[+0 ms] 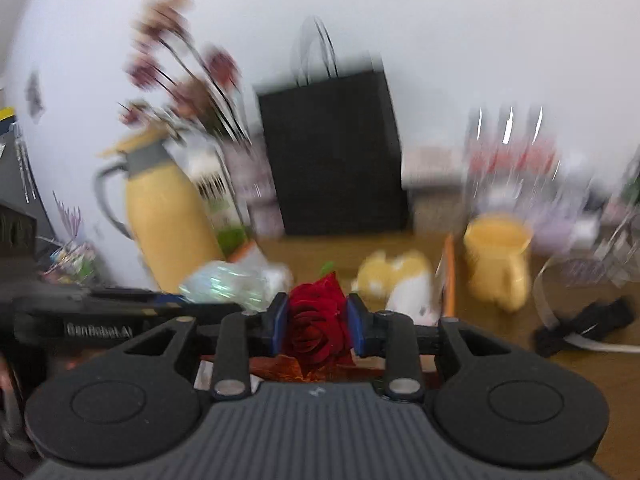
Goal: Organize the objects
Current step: 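Carry the mesh bag and red flower into the cardboard box and release, then withdraw both tools from the box back over the table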
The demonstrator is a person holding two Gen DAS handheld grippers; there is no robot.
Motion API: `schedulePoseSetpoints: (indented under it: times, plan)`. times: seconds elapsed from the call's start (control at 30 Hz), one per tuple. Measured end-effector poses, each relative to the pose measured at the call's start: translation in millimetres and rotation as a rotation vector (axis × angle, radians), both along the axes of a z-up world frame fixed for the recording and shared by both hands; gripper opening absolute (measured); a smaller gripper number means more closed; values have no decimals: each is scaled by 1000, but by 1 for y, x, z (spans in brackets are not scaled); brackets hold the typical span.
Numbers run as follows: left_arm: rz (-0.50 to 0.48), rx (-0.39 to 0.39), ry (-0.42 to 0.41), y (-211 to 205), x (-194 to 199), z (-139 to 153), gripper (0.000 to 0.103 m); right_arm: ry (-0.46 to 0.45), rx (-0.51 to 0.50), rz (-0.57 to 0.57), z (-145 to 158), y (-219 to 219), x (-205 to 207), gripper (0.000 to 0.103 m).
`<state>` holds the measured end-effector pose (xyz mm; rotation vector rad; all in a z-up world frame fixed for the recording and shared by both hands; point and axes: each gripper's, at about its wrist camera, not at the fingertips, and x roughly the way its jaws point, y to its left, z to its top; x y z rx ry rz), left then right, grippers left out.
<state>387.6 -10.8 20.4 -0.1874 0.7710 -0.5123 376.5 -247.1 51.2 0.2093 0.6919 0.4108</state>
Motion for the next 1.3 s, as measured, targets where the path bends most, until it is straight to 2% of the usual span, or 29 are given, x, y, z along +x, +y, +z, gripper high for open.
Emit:
schedulePoseSetpoints:
  times: [0.03,0.1,0.2,0.23,0.27,0.33,0.37,0.43,0.47,0.5,0.57,0.63,0.7,0.73,0.8,0.83,0.87,0.97,1.0,1.03,1.1,1.23,1.3]
  plan:
    - [25,28,27,-6,16,-10,31,69,-12,-18,-8,-1,25,32]
    - [40,98,39,-17,39,-28,32,166,-108,-62,-27,4,59,32]
    - [52,100,52,-18,55,-57,50,259,-242,-89,-55,16,85,34]
    - [54,101,65,-17,57,-65,60,274,-273,-106,-62,18,89,37]
    - [52,101,77,-15,58,-71,62,274,-292,-104,-69,20,89,36]
    - [39,87,45,-9,55,-74,65,239,-306,-82,-74,25,83,39]
    - [39,105,39,-6,52,-72,71,226,-318,-79,-74,28,82,43]
    - [51,152,14,1,45,-62,77,200,-303,-53,-75,30,76,56]
    - [57,151,-36,8,36,-55,79,186,-299,-47,-74,30,73,66]
    - [65,152,-92,18,25,-47,82,160,-298,-42,-71,31,65,72]
    - [89,170,-201,37,5,-33,91,70,-303,-49,-59,31,49,87]
    - [126,206,-285,52,-7,-23,92,0,-310,-64,-47,30,39,89]
    - [135,265,-289,63,-8,-23,92,-35,-289,-84,-38,29,35,89]
    - [135,307,-267,65,-5,-28,86,-35,-273,-82,-37,29,34,88]
    - [149,371,-195,68,5,-43,67,-13,-249,-76,-43,30,35,80]
    - [161,392,-151,70,9,-51,50,1,-236,-76,-48,31,35,79]
    - [168,400,-109,72,12,-57,46,17,-223,-78,-53,31,36,78]
    - [197,338,-83,81,10,-61,45,48,-210,-97,-71,31,33,76]
    - [211,307,-48,84,11,-60,43,52,-217,-100,-77,31,31,70]
    - [219,294,-31,87,9,-59,42,44,-223,-94,-82,30,30,68]
    - [212,308,-40,83,0,-57,40,9,-218,-93,-85,28,26,66]
    - [238,300,-49,82,-1,-55,41,3,-229,-92,-86,27,26,66]
    - [271,268,-75,82,-12,-47,48,21,-218,-117,-79,24,23,67]
